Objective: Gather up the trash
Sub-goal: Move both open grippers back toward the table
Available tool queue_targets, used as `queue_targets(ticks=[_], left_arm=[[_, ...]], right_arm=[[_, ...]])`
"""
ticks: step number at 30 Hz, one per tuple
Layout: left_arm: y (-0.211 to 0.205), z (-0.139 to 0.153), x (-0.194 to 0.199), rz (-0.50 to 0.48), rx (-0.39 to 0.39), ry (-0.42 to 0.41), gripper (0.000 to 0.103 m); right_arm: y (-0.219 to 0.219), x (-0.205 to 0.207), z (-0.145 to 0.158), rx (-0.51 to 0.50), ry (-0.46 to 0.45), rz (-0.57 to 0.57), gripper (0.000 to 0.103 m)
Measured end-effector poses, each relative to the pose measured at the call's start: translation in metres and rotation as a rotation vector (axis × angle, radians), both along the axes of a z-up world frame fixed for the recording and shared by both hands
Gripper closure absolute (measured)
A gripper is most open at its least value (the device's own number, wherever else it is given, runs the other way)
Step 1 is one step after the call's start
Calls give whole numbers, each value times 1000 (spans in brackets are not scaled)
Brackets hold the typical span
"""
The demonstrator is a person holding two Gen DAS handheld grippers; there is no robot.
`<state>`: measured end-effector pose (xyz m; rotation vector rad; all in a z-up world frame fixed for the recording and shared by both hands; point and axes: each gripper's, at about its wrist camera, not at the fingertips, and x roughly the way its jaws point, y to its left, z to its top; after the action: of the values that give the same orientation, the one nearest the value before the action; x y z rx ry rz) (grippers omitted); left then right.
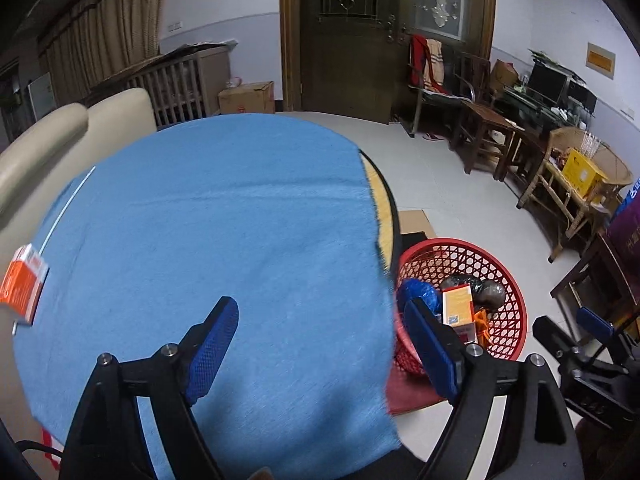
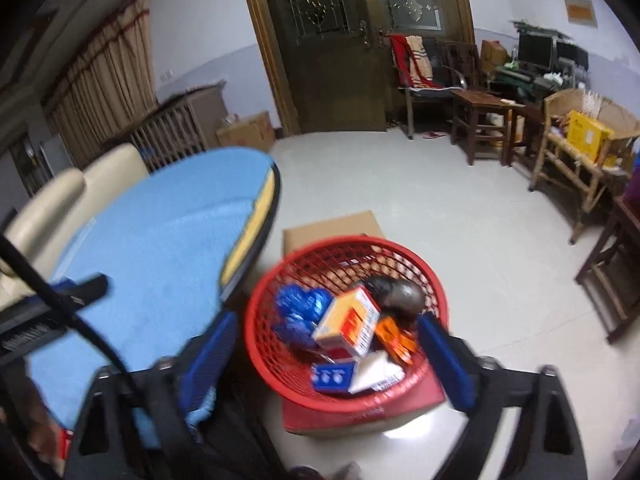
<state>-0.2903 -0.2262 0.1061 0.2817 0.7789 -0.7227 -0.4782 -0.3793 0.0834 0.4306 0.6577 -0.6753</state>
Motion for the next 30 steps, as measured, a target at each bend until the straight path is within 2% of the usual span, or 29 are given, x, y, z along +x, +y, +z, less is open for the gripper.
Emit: queue_targets(ticks=[8,16,30], left_arm=[[23,-2,2,44,-12,-20,17],[26,-4,4,60,-25,-23,17],[21,-3,-9,13,-20,-37,17]], right_arm=[[19,10,-9,-74,91,-10,2],[28,17,-8,-97,98,-3,2],[25,13,-4,-115,92,-24,2]])
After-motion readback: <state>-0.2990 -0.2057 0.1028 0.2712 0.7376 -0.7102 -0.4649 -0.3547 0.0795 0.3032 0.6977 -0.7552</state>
